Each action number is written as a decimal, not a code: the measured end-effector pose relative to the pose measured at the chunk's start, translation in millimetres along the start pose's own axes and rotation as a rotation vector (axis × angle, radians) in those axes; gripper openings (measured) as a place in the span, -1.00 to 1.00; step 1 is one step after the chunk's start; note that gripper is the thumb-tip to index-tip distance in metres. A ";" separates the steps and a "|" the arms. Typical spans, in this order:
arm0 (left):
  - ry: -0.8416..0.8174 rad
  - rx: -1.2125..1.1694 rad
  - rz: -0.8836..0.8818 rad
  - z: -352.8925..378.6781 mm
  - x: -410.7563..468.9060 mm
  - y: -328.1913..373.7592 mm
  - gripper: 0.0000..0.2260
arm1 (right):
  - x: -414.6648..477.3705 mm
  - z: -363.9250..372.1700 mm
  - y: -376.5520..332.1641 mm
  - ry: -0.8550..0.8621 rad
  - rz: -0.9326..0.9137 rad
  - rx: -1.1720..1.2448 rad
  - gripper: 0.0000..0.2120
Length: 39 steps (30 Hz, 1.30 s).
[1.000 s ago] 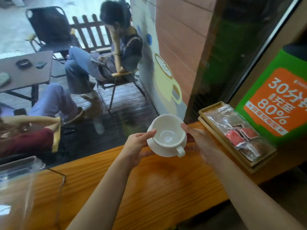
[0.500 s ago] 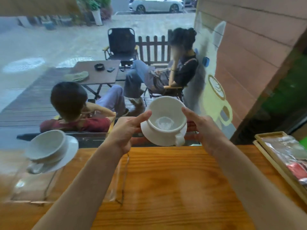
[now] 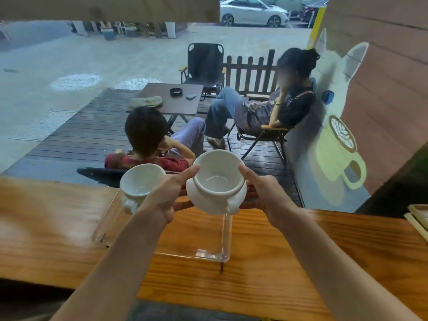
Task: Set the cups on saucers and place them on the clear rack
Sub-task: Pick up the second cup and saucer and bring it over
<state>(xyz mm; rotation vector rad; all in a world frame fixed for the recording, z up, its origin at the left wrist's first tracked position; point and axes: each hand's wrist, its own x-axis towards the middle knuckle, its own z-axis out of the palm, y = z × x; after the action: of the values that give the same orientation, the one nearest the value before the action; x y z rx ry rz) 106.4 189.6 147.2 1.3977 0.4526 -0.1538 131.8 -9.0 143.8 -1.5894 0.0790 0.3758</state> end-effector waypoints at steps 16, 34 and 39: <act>0.140 -0.063 -0.078 -27.4 6.9 -39.0 -0.62 | 10.1 61.1 34.6 0.120 0.211 -0.110 -0.52; 0.180 0.067 -0.022 -17.4 27.9 -46.5 -0.76 | 29.0 55.5 30.3 0.097 0.215 -0.381 -0.62; 0.199 0.134 0.018 -13.7 33.1 -47.1 -0.68 | 32.0 52.7 31.1 0.112 0.230 -0.377 -0.64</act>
<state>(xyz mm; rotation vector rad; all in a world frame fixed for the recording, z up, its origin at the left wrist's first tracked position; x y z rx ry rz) 116.1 199.8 89.7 1.5561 0.6026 -0.0302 143.3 46.6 104.4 -1.9811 0.2933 0.5015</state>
